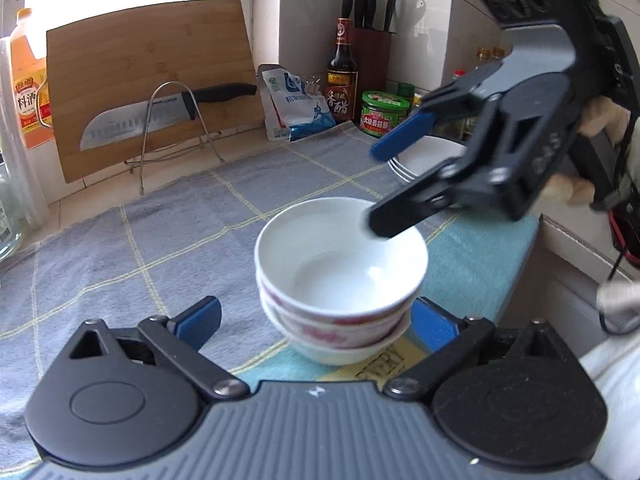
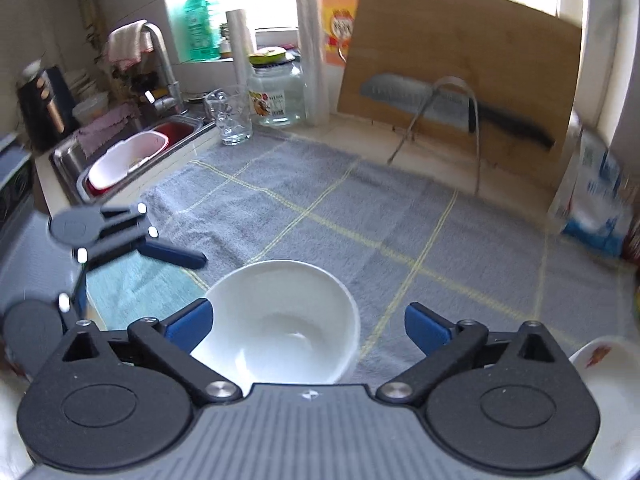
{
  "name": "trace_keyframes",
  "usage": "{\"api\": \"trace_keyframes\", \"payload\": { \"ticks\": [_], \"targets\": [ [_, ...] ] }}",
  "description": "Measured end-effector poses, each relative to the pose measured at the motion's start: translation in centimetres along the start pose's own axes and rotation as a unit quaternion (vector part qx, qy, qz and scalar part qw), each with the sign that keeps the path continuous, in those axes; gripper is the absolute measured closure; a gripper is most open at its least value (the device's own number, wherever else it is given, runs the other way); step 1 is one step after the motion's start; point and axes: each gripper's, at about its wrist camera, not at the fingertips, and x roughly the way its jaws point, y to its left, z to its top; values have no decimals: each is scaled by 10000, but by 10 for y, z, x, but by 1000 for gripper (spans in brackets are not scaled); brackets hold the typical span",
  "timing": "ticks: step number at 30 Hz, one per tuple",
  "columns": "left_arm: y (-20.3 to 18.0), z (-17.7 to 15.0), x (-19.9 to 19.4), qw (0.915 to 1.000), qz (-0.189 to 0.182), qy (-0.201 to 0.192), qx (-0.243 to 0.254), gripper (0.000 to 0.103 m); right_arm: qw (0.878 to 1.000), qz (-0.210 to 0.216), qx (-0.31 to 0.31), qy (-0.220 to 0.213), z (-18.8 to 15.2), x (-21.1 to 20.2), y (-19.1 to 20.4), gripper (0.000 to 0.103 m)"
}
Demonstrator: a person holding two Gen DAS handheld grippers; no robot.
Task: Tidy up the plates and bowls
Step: 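Lower the pink-flower bowl onto the white bowls and open the right tool, then grasp the stacked bowls with the left tool while the right tool grips the opposite rim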
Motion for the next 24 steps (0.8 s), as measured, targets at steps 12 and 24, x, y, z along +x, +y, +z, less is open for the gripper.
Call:
{"api": "trace_keyframes", "payload": {
  "ticks": [12, 24],
  "targets": [
    [5, -20, 23, 9957, -166, 640, 645, 2, 9892, -124, -1131, 924, -45, 17, 16, 0],
    [5, -14, 61, 9857, -475, 939, 1320, 2, 9850, 157, -1301, 1120, -49, 67, 17, 0]
  ]
}}
